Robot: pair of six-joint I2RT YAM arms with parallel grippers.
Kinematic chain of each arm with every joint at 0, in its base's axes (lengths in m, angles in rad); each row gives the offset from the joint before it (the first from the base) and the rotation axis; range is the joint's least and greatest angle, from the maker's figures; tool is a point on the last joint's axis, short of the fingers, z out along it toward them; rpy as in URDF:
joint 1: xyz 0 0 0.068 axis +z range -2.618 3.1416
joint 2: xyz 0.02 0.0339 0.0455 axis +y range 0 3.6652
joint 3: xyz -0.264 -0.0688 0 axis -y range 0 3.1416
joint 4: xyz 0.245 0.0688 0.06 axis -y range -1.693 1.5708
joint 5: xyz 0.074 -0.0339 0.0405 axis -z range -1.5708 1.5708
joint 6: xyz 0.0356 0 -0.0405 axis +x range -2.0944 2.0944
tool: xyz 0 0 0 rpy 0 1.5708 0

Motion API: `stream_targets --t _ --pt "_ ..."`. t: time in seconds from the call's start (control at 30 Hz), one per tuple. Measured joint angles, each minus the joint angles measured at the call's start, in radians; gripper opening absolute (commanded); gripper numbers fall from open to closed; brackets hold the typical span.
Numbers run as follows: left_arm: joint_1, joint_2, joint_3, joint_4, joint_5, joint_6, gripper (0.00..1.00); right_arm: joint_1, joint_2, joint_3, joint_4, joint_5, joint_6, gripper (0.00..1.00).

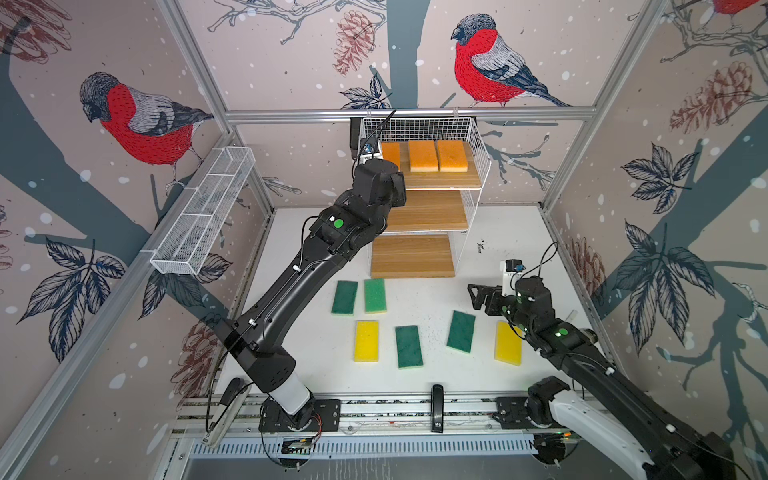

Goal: Place and organize the cleaning sponges onto the shelf
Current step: 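Open the left gripper and release the orange sponge on the shelf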

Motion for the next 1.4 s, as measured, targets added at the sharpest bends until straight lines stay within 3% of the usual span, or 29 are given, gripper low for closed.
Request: stream_targets --t 0.33,0.67,1.4 --pt "0.006 0.056 0.056 -0.014 0.036 0.018 0.48 0.0 -0.006 0.0 0.0 0.0 0.0 1.0" --pt "0.028 0.124 0.145 -0.058 0.052 0.017 0.48 0.0 -0.005 -0.005 0.002 0.001 -0.001 1.0" --pt "0.065 0.159 0.158 -0.045 0.044 0.014 0.47 -0.002 0.007 -0.021 0.023 0.002 -0.003 0.99"
